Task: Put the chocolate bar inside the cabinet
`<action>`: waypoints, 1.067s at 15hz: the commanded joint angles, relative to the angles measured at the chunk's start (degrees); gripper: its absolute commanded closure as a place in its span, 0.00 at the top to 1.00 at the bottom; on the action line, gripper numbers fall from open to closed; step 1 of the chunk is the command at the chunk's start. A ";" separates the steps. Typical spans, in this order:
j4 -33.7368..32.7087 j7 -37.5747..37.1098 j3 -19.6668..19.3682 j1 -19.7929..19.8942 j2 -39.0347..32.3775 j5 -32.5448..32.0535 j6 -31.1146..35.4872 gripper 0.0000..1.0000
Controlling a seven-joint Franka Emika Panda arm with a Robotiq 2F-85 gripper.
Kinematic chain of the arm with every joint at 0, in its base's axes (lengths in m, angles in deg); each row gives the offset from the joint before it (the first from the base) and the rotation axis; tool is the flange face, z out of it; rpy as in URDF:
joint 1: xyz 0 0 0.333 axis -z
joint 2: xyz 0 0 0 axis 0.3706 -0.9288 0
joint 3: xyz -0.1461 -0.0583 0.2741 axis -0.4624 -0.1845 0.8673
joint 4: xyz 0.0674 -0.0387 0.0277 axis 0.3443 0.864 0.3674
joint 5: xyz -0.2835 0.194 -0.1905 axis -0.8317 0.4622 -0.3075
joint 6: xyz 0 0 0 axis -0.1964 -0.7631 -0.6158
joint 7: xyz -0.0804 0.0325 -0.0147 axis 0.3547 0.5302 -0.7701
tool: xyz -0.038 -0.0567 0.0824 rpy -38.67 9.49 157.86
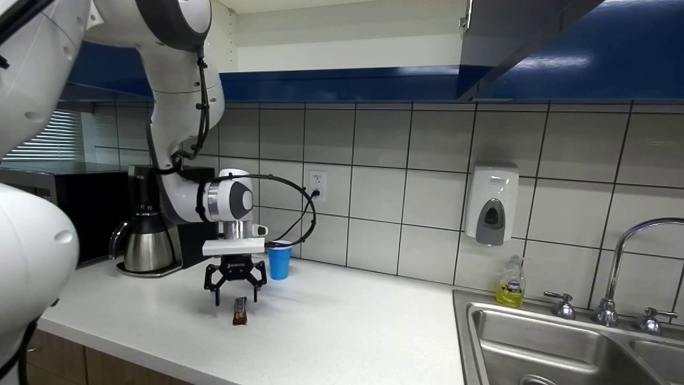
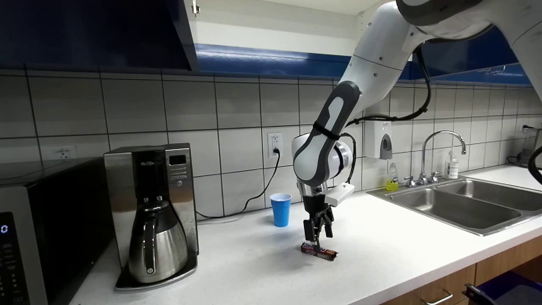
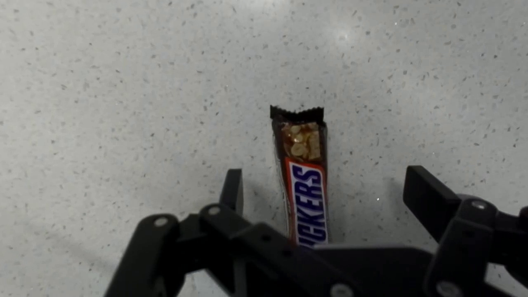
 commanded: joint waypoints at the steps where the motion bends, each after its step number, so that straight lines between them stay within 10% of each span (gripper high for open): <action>1: 1.20 -0.26 0.83 1.34 -0.27 -0.14 4.22 1.00; 16: 2.88 0.62 1.26 2.61 -1.52 0.78 8.98 1.00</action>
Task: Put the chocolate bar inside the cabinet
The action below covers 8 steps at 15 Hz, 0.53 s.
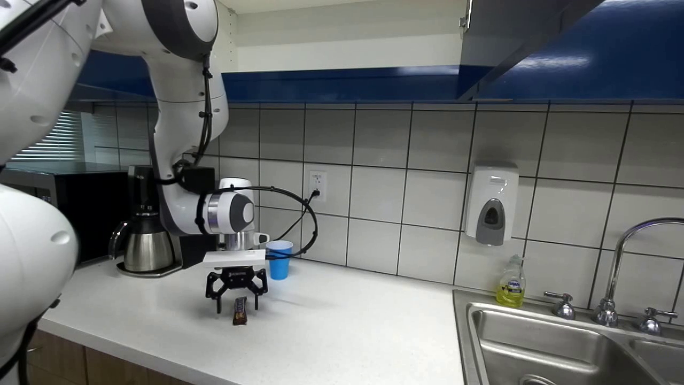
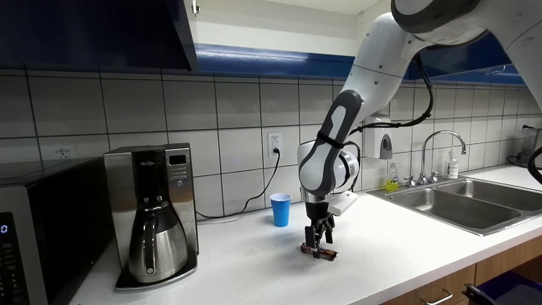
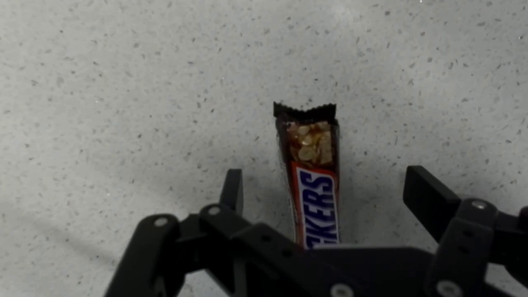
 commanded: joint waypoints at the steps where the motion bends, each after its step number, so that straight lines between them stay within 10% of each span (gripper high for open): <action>1: 0.63 0.65 1.28 1.59 0.43 0.58 1.29 1.00; 8: 0.15 0.66 1.37 1.70 0.05 0.77 1.36 0.97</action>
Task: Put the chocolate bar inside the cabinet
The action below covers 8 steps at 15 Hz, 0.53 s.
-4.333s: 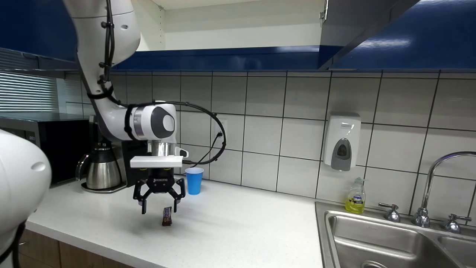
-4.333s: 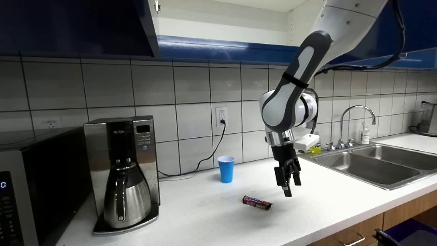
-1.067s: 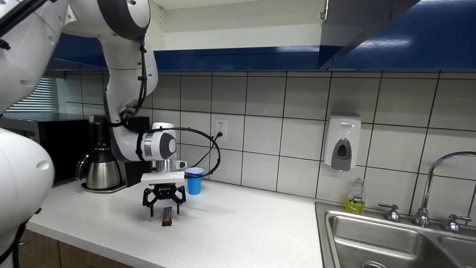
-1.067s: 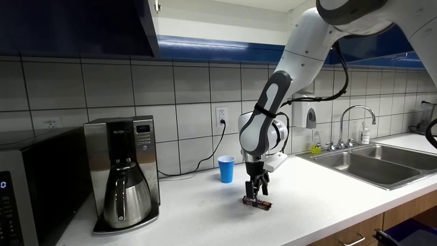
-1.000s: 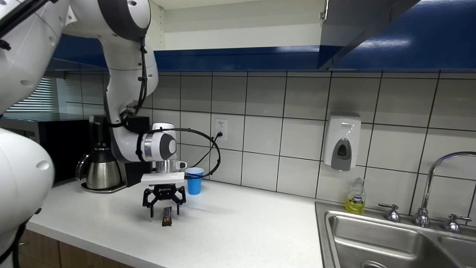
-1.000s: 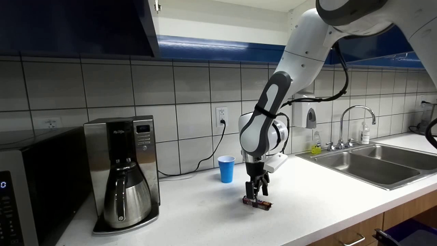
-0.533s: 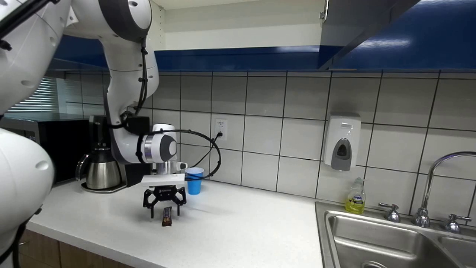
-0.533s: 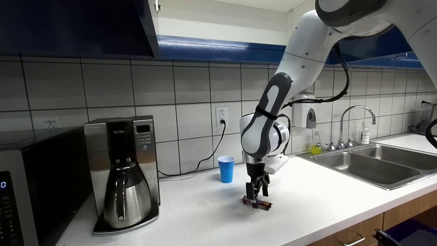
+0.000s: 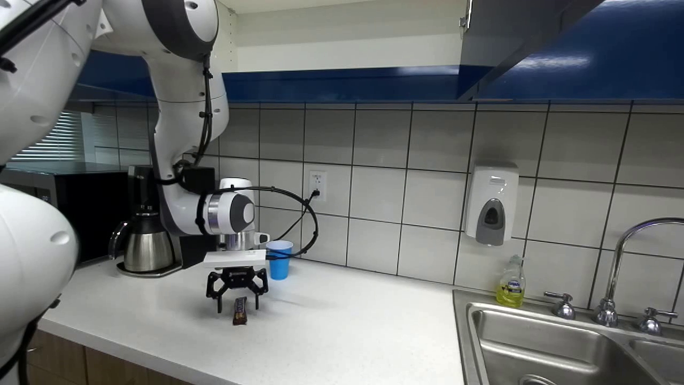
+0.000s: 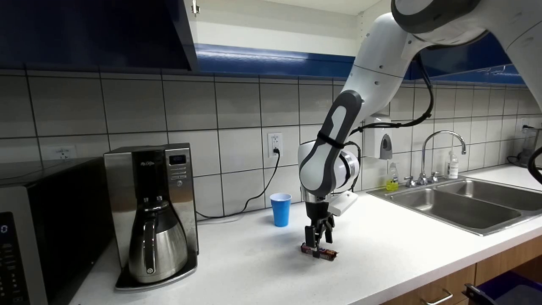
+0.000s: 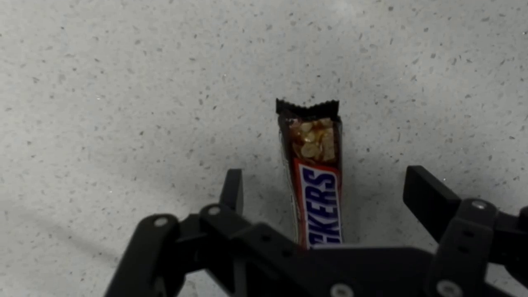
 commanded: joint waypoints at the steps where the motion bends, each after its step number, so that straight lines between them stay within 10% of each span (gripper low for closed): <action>1: -0.13 0.95 1.57 1.73 -0.15 1.03 0.50 0.74; 8: -1.25 1.27 1.88 1.69 -1.83 1.38 -0.21 0.27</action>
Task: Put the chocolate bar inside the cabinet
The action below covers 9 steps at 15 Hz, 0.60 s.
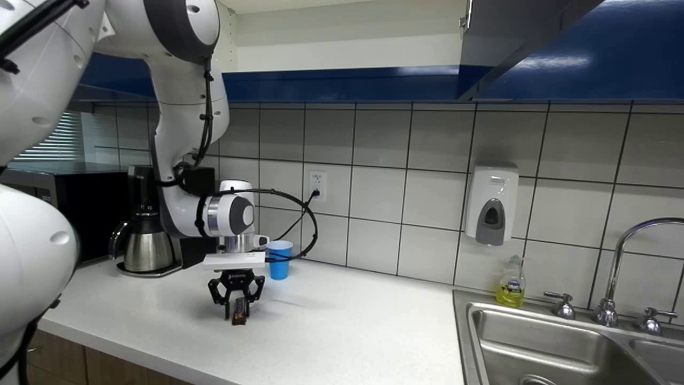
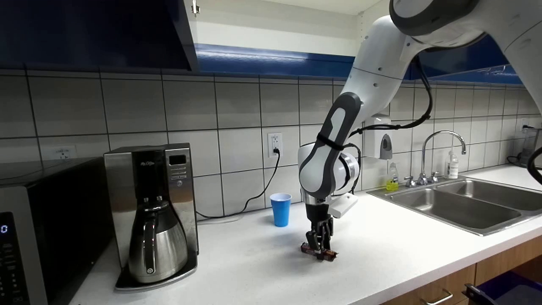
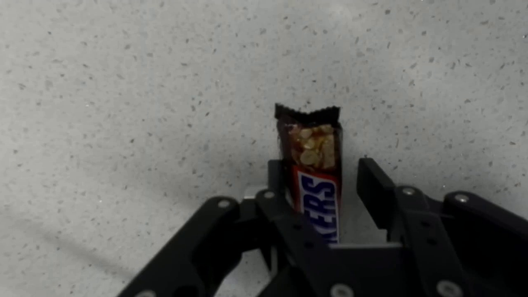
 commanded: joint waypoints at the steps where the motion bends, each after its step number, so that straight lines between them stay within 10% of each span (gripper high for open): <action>1: -1.31 1.29 1.90 1.67 -1.36 1.02 -0.34 0.21; 9: -0.98 -0.12 1.91 0.85 0.34 0.92 -1.80 0.08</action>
